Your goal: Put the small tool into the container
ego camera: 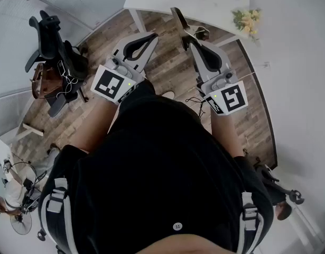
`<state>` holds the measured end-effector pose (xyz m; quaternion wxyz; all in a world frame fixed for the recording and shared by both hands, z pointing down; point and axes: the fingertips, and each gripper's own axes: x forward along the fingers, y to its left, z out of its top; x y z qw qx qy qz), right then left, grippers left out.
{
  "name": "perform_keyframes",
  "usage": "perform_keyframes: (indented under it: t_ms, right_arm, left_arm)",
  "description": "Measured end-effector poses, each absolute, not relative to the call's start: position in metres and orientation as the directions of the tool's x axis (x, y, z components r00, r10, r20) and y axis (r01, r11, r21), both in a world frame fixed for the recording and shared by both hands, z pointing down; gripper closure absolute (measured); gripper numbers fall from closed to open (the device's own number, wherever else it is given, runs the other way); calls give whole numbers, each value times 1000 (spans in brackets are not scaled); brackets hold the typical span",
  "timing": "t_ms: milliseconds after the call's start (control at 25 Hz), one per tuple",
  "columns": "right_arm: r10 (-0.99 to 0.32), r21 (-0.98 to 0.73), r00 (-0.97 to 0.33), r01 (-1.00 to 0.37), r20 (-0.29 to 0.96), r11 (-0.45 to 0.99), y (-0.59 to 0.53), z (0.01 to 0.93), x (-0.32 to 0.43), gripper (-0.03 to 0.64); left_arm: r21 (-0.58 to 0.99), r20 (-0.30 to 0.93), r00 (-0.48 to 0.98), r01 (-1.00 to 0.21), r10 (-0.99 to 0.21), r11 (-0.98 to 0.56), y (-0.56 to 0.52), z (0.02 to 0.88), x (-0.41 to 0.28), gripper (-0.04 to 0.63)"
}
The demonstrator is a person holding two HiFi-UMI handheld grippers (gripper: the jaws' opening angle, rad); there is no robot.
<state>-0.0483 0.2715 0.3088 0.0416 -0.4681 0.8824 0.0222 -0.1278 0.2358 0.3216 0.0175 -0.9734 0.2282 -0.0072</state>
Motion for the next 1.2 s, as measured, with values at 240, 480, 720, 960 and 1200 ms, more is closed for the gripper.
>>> perform_keyframes:
  t_ms: [240, 480, 720, 960, 1200]
  right_arm:
    - [-832, 9, -548, -836, -81, 549, 288, 312, -50, 600]
    - [-838, -10, -540, -840, -77, 542, 288, 314, -48, 597]
    - [-838, -12, -541, -839, -69, 543, 280, 310, -49, 598]
    - [-850, -23, -524, -851, -58, 525, 279, 320, -46, 598]
    - [-864, -12, -502, -865, -30, 502, 251, 322, -46, 598]
  left_arm:
    - [-34, 18, 902, -431, -432, -902, 255, 326, -126, 588]
    - [-28, 24, 906, -421, -422, -907, 255, 326, -120, 588]
    - [-22, 31, 906, -422, -423, -906, 248, 323, -121, 588]
    - [-17, 47, 908, -416, -416, -909, 249, 331, -122, 588]
    - [-9, 58, 920, -388, -388, -921, 218, 336, -118, 588]
